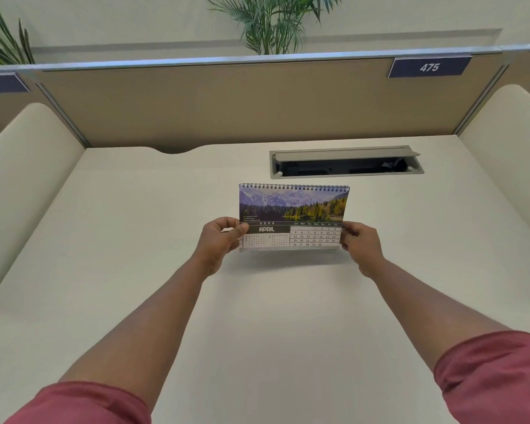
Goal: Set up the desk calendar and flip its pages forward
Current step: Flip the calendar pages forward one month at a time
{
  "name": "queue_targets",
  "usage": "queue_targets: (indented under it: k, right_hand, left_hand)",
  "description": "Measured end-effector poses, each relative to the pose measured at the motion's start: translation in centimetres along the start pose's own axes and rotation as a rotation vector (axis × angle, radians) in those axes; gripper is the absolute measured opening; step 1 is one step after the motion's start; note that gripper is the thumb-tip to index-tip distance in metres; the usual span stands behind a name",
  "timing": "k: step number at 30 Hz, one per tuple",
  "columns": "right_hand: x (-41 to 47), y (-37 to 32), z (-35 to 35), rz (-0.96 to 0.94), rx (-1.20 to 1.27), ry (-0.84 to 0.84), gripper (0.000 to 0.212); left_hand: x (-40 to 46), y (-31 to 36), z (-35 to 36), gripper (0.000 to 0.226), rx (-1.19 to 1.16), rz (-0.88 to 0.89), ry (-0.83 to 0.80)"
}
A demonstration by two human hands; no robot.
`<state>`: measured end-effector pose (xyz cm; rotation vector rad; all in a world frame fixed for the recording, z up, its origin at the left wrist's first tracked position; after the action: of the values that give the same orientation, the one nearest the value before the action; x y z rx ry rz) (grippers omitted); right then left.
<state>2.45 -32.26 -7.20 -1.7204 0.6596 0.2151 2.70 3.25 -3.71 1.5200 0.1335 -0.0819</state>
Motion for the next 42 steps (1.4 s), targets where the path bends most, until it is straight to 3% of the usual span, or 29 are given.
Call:
queue_targets:
  k: [5,9,14,18,22,26,28,42]
  right_hand:
    - [-0.1,-0.1,0.2,-0.014,-0.005,-0.004,0.035]
    - [-0.8,-1.0,0.1,-0.048,-0.022,0.019,0.037]
    - [-0.5,-0.7,-0.2,-0.016,-0.03,0.023,0.024]
    - [0.2,-0.6,-0.4,-0.048,-0.158,0.079,0.027]
    - [-0.1,-1.3,-0.4,-0.08,-0.247,0.12,0.029]
    - [-0.2,-1.3,-0.3,-0.09,-0.25,0.135,0.029]
    - [-0.1,-1.3,-0.2,-0.099,-0.262,0.137,0.03]
    - [0.6,-1.1,-0.4,-0.076,-0.181,0.132,0.027]
  left_hand:
    - [-0.3,0.4,0.3,0.015,-0.065,-0.07,-0.059]
    - [-1.0,0.6,1.9,0.038,-0.368,-0.243,-0.104]
    - [-0.4,5.1,4.2,0.042,-0.434,-0.087,-0.197]
    - [0.9,9.3,4.7,0.036,-0.193,0.143,-0.142]
    - [2.1,11.2,5.0,0.029,0.062,0.24,-0.09]
    - [3.2,11.7,3.7,0.029,0.628,0.392,0.028]
    - [3.7,11.1,3.3,0.034,0.763,0.402,0.02]
    - [3.0,7.4,2.4,0.067,0.603,0.28,-0.007]
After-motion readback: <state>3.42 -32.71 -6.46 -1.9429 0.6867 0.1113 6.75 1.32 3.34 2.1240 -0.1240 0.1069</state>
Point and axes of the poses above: each hand's wrist, its own x-axis towards the middle knuckle, its own z-axis out of the palm, y = z × x, the point moved 10 cm from there along x, towards the middle knuckle, and after that the axes turned 13 degrees about z, right-handed, at the moved point
